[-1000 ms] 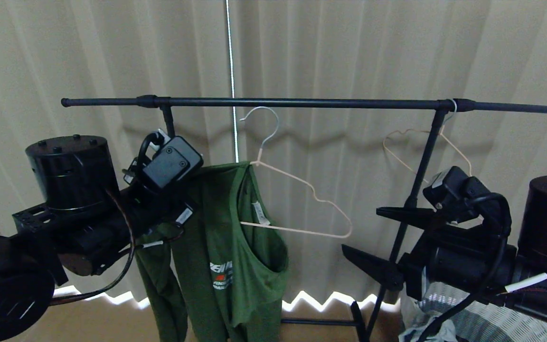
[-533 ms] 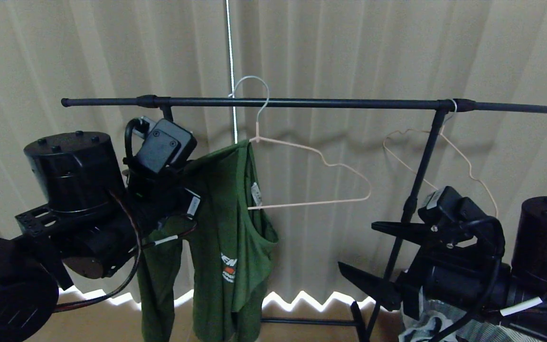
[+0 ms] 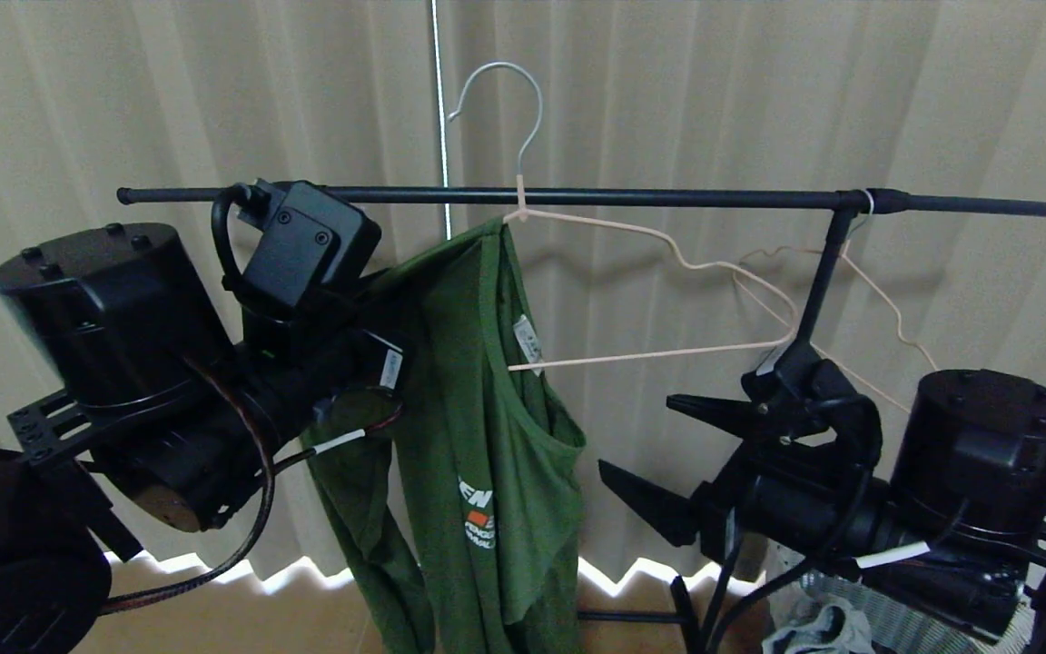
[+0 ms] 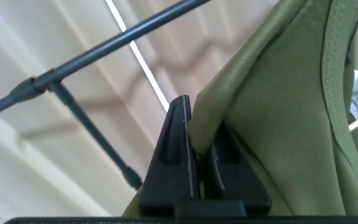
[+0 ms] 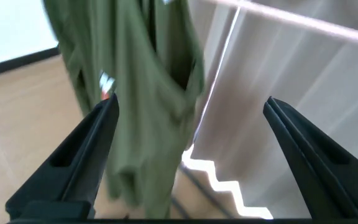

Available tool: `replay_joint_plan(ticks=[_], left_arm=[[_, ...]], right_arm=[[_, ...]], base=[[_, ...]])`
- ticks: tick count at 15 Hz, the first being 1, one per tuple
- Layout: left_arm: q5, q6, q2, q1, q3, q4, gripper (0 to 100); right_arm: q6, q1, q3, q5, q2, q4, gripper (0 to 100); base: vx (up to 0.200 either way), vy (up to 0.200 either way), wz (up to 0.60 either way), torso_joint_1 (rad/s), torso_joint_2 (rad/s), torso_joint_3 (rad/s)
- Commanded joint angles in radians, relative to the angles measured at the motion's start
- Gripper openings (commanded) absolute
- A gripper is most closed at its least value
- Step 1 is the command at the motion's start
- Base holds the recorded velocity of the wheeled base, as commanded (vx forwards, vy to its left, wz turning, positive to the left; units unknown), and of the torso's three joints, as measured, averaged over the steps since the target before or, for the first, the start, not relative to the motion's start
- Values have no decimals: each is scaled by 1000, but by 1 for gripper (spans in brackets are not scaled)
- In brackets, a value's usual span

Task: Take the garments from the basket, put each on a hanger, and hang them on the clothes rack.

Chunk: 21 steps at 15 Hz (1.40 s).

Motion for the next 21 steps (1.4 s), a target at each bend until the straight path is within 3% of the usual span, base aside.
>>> replay_joint_plan(ticks=[1, 5, 11, 12, 16, 21], left_arm=[[0, 0, -15, -14, -1, 0, 0], [-2, -29, -31, -55, -1, 0, 0], [-2, -29, -57, -37, -12, 0, 0], [-2, -29, -56, -21, -15, 0, 0], [-2, -22, -50, 40, -6, 1, 0], [-2, 14, -47, 112, 57, 0, 0]], right_arm=[[-1, 0, -36, -22, 119, -54, 100], [-3, -3, -114, -58, 228, -109, 100], [-1, -13, -66, -101, 239, -110, 100], [-1, -15, -50, -101, 232, -112, 0], [-5, -36, -7, -103, 194, -144, 0], [-9, -148, 42, -104, 116, -147, 0]], base=[[0, 0, 0, 0, 0, 0], [0, 0, 0, 0, 0, 0], [0, 0, 0, 0, 0, 0], [0, 0, 0, 0, 0, 0], [0, 0, 0, 0, 0, 0], [0, 0, 0, 0, 0, 0]])
